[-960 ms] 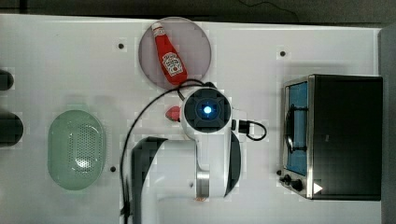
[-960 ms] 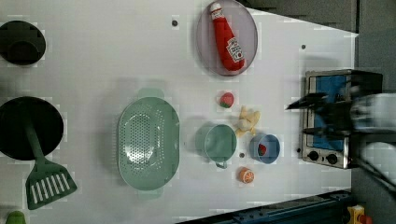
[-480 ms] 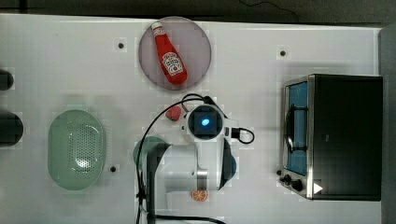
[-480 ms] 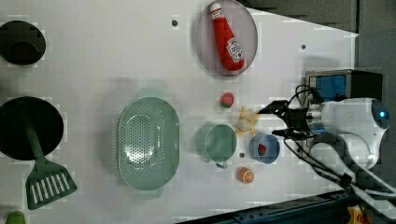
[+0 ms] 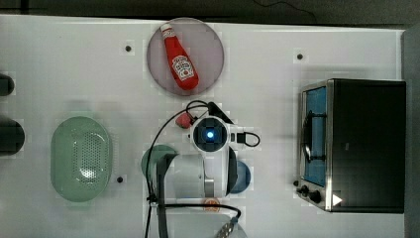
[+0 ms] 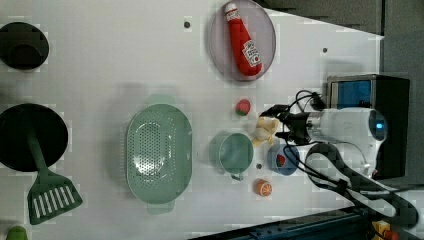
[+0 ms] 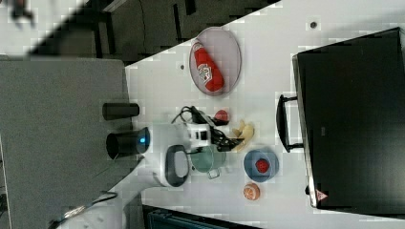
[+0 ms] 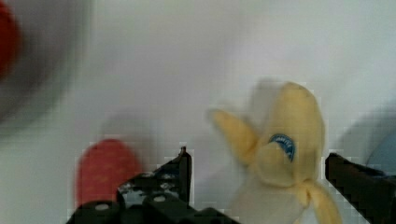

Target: Pick Banana and place it in strainer.

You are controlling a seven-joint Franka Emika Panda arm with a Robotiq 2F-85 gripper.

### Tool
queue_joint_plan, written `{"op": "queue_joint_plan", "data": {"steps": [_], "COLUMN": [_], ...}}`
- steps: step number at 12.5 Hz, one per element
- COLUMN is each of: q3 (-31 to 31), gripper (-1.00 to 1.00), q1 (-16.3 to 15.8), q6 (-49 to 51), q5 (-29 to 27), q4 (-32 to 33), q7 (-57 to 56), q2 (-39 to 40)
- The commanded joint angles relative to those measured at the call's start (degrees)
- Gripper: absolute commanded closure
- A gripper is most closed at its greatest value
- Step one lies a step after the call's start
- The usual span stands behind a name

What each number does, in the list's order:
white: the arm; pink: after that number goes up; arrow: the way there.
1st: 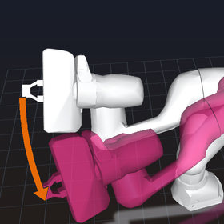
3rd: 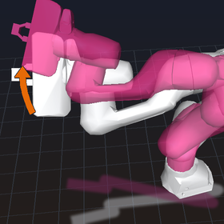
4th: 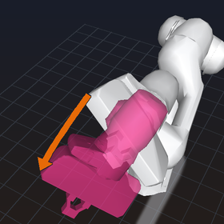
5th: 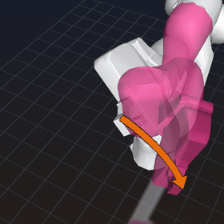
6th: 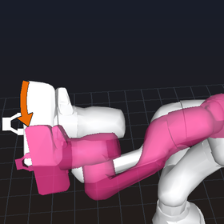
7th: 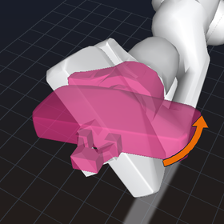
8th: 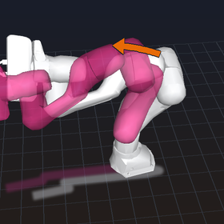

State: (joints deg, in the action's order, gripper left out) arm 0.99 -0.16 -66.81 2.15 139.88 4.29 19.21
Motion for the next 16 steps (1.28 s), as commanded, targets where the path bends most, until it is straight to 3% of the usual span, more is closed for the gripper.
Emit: {"op": "queue_joint_plan", "data": {"steps": [1,3,9,13,16], "q3": [0.81,0.9,0.72,0.64,0.62], "gripper": [-1.0,-0.92,0.46,0.46,0.46], "q1": [0.89,0.89,0.93,1.34,1.65], "q6": [-4.15,-5.17,-5.59,-3.49,10.02], "q5": [0.16,0.16,0.16,0.16,0.16], "q4": [0.76,1.39,1.68,1.57,-0.32], "q7": [-1.21,-1.13,-1.13,-1.13,-1.16], "q2": [2.28,2.81,2.18,-1.73,-12.01]}}
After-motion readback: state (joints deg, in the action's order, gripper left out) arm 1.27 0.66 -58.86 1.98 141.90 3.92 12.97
